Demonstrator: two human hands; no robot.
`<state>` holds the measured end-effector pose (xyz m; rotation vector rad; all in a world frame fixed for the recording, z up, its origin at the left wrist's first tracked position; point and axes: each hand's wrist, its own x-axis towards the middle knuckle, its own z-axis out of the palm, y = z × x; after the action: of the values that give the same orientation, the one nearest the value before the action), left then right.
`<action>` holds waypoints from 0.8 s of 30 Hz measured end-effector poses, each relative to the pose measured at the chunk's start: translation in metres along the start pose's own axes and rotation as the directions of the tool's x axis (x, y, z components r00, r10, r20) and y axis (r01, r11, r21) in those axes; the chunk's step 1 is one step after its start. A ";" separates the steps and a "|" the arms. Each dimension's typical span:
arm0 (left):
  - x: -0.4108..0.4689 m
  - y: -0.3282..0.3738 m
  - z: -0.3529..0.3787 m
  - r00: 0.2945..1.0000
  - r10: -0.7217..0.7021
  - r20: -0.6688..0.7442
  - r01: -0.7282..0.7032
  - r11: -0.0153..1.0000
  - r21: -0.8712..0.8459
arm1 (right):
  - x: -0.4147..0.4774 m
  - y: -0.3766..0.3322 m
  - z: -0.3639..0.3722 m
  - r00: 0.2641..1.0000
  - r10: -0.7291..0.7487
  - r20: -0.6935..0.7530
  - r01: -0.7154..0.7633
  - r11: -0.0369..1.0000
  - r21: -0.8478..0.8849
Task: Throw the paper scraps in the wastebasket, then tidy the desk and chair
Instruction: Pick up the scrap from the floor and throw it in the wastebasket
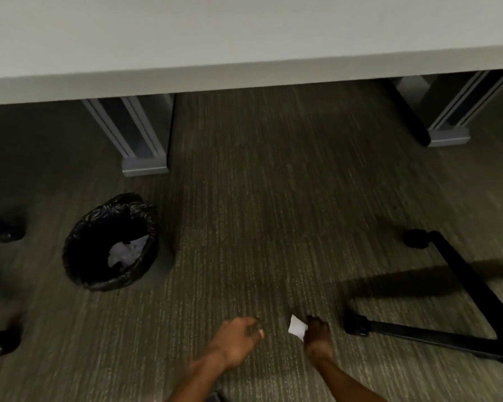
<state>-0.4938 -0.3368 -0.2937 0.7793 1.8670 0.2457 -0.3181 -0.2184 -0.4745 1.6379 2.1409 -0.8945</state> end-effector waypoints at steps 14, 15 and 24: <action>-0.084 0.038 -0.025 0.990 -0.099 -0.101 0.054 0.925 -0.376 | -0.082 -0.086 -0.109 0.995 0.008 0.102 -0.024 0.986 0.165; -0.091 0.041 -0.031 0.988 -0.106 -0.113 0.055 0.923 -0.380 | -0.088 -0.092 -0.115 0.995 0.007 0.097 -0.025 0.982 0.186; -0.165 0.037 -0.092 0.946 -0.212 -0.245 0.088 0.896 -0.434 | -0.143 -0.199 -0.159 0.988 -0.099 0.120 0.055 0.944 0.325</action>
<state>-0.5208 -0.3936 -0.1117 0.3088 2.0349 0.6665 -0.4415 -0.2561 -0.2121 1.5882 2.0611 -1.3999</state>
